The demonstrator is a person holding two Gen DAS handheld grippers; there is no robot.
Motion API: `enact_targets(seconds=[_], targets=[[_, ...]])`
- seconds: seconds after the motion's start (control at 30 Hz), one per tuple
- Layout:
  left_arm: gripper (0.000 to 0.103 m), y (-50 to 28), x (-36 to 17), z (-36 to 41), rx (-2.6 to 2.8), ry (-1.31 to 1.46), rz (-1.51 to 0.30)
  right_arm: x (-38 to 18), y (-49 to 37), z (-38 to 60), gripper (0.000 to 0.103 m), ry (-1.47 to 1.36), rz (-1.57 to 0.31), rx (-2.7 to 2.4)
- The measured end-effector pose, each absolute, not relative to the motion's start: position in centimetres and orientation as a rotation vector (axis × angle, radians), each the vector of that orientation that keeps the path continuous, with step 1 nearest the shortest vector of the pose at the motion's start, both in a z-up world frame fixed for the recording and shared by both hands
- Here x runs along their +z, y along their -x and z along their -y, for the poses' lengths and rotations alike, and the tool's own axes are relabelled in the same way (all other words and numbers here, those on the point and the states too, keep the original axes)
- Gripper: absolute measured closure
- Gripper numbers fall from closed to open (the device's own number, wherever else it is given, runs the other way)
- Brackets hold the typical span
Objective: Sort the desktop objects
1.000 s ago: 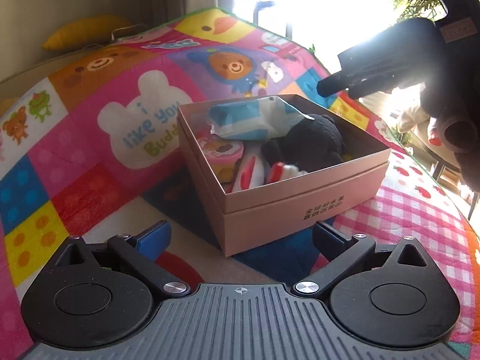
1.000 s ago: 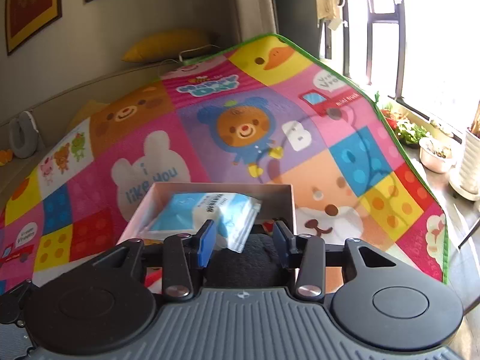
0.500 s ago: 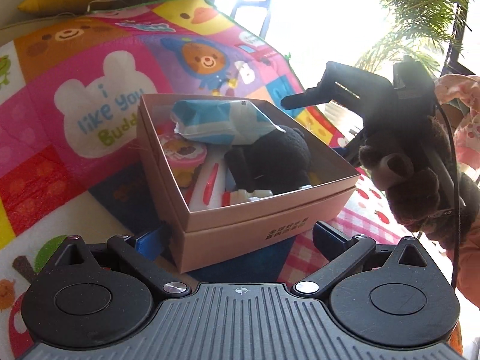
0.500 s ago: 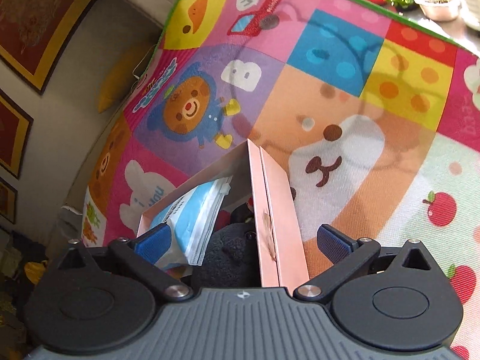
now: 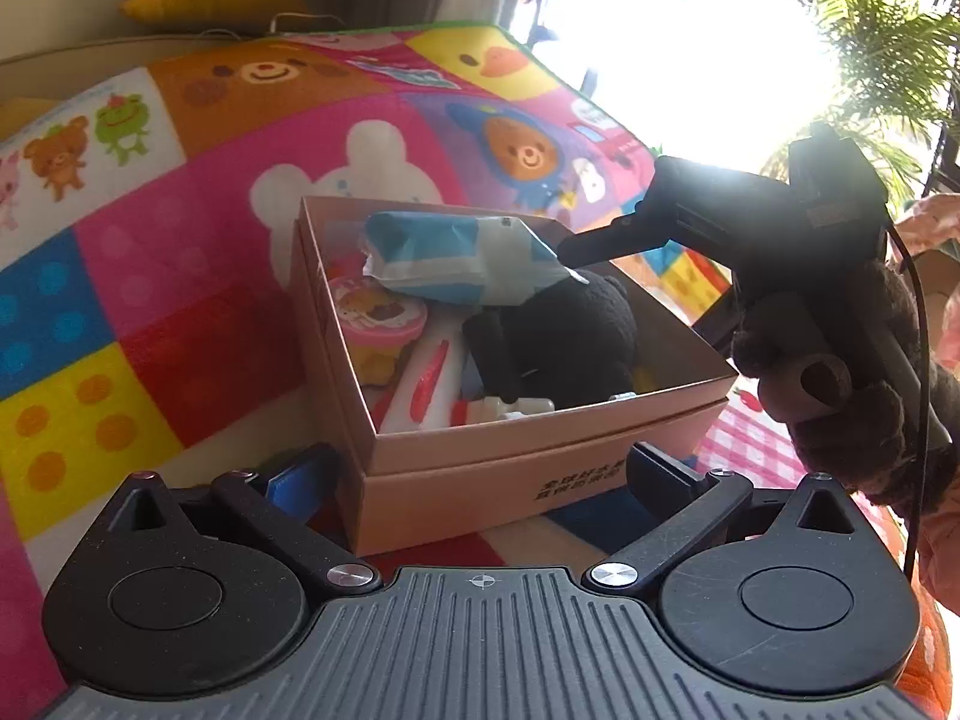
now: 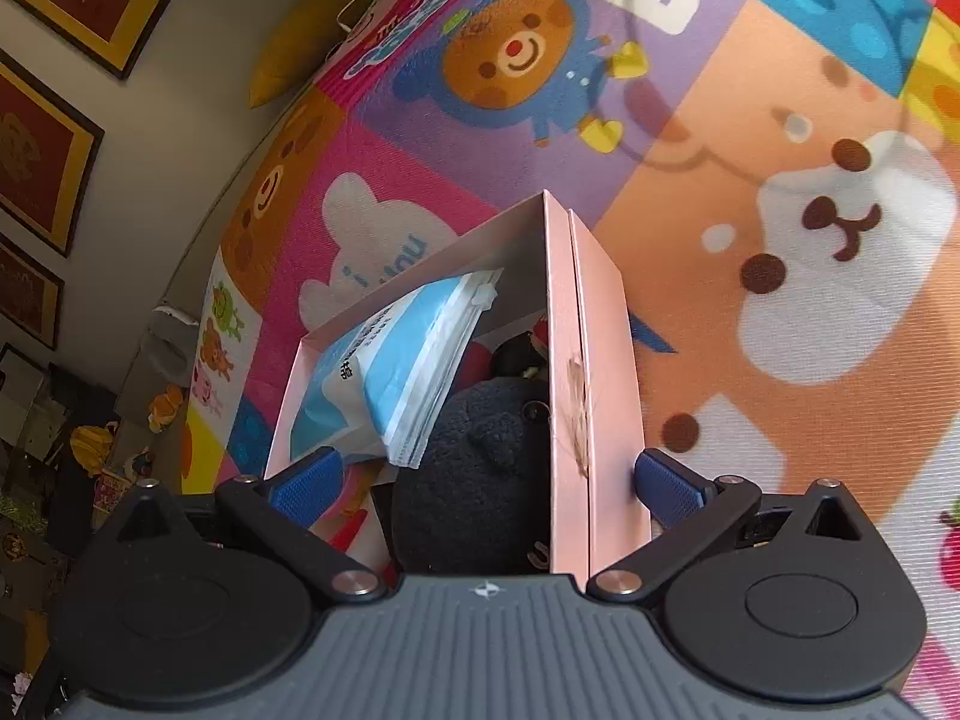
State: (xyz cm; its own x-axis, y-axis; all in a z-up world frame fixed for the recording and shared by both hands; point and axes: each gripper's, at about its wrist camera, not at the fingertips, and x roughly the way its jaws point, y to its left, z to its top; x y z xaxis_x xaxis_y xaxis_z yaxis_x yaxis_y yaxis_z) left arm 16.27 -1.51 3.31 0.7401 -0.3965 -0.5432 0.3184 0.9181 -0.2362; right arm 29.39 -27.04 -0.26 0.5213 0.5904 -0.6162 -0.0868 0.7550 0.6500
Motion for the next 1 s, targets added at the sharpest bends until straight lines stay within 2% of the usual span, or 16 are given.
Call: enact_targets(seconds=[0.2,0.37,0.57,0.73,0.87,1.0], targets=[[0.000,-16.0,3.8,0.3,-0.312,0.134,-0.615,-0.3,-30.2,24.1,0.000,-0.645,-0.939,0.459],[0.000,-13.7,3.9,-0.1,-0.220,0.146,-0.591,0.7,-27.0,25.6,0.000,-0.655,-0.881,0.391],[0.000,-11.3,3.0,0.5,-0.092,0.118,-0.616,1.8,-18.9,26.1,0.000,-0.462,-0.759,0.233],[0.000,-9.4,2.2,1.5,-0.049,0.107,-0.629,0.6,-13.0,23.4,0.000,-0.280,-0.729,0.157],[0.000,-8.6,1.7,2.9,-0.011,0.034,-0.611,-0.7,-9.8,21.6,0.000,-0.169,-0.723,0.146],[0.000,-9.4,1.2,3.3,0.011,0.017,-0.672,-1.2,-8.7,20.2,0.000,-0.073,-0.696,0.127]])
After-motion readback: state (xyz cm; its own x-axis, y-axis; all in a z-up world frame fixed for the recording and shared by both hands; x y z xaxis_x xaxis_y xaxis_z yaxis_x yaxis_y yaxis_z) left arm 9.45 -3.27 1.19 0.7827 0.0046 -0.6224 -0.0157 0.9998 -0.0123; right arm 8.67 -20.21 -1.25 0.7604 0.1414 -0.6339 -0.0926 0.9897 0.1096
